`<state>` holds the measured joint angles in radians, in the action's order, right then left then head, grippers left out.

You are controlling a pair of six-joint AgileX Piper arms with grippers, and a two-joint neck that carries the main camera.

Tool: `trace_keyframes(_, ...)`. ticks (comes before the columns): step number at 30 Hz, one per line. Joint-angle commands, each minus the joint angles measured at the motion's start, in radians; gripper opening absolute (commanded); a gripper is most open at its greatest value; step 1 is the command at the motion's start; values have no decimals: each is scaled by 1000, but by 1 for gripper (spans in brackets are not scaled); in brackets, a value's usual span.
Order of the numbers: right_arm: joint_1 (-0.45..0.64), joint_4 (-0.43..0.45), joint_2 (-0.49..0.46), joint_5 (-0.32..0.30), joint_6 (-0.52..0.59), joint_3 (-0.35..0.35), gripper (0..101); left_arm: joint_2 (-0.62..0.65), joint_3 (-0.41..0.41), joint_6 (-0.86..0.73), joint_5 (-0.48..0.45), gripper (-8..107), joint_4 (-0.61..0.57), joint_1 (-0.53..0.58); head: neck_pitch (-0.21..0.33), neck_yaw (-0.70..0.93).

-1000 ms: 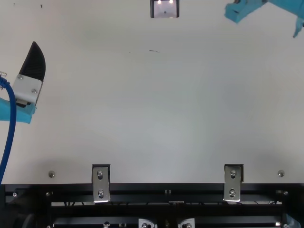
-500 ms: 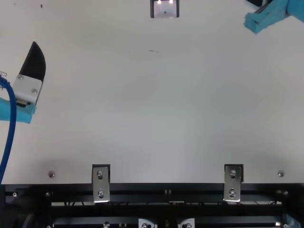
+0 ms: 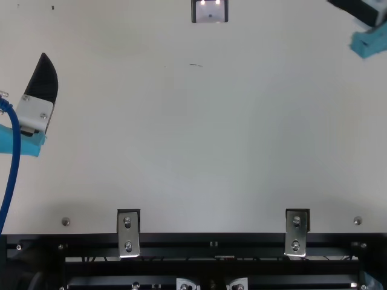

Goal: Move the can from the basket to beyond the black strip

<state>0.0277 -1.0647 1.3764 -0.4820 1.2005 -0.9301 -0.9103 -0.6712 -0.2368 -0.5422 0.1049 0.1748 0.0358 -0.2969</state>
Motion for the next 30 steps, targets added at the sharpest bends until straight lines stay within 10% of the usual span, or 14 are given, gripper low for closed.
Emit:
trace_keyframes(1,37,77,-27,-13,-54,11,0,0,0,0,0,90,0,0,33,-35)
trace_keyframes(12,273,359,-140,-97,-223,50,0,0,0,0,0,90,0,0,33,-35)
trace_keyframes(30,543,675,-51,-292,-272,-112,0,0,0,0,0,90,0,0,33,-35)
